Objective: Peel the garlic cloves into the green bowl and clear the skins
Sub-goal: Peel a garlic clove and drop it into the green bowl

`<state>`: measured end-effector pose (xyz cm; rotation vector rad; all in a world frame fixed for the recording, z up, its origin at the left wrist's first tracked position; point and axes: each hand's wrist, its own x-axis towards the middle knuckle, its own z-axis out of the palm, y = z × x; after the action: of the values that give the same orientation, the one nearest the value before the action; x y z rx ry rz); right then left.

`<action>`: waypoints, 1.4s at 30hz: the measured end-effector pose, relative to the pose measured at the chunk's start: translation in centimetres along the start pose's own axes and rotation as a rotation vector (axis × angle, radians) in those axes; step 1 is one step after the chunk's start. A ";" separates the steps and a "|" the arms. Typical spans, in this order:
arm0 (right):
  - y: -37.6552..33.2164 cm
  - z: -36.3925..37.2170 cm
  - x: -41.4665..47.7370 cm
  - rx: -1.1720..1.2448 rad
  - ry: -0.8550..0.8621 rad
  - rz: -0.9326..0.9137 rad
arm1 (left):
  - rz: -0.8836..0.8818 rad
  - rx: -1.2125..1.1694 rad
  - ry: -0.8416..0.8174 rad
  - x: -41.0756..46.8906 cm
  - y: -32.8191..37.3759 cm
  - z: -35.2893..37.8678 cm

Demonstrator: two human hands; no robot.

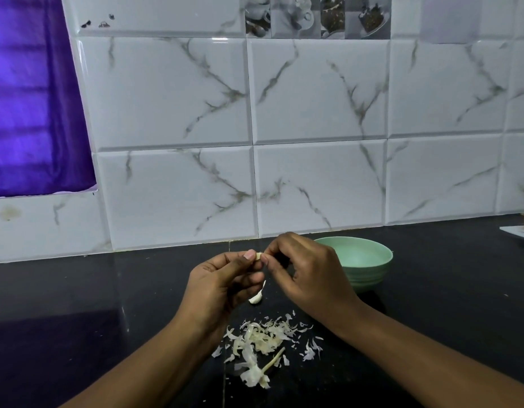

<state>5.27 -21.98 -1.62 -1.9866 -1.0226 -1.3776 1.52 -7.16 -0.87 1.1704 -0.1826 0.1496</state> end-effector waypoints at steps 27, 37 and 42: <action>1.8 -1.9 1.2 0.349 -0.452 0.303 | -0.134 0.074 0.036 0.3 0.0 -0.8; 1.5 -2.4 1.6 0.564 -0.751 0.663 | -0.110 0.120 0.021 0.7 -0.4 -1.2; 1.0 -1.4 1.1 0.600 -0.489 0.781 | -0.079 0.193 0.017 0.6 -0.7 -1.1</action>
<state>5.49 -23.30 -0.11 -1.9333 -0.6064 -0.1448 2.30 -6.39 -1.78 1.3664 -0.1079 0.1092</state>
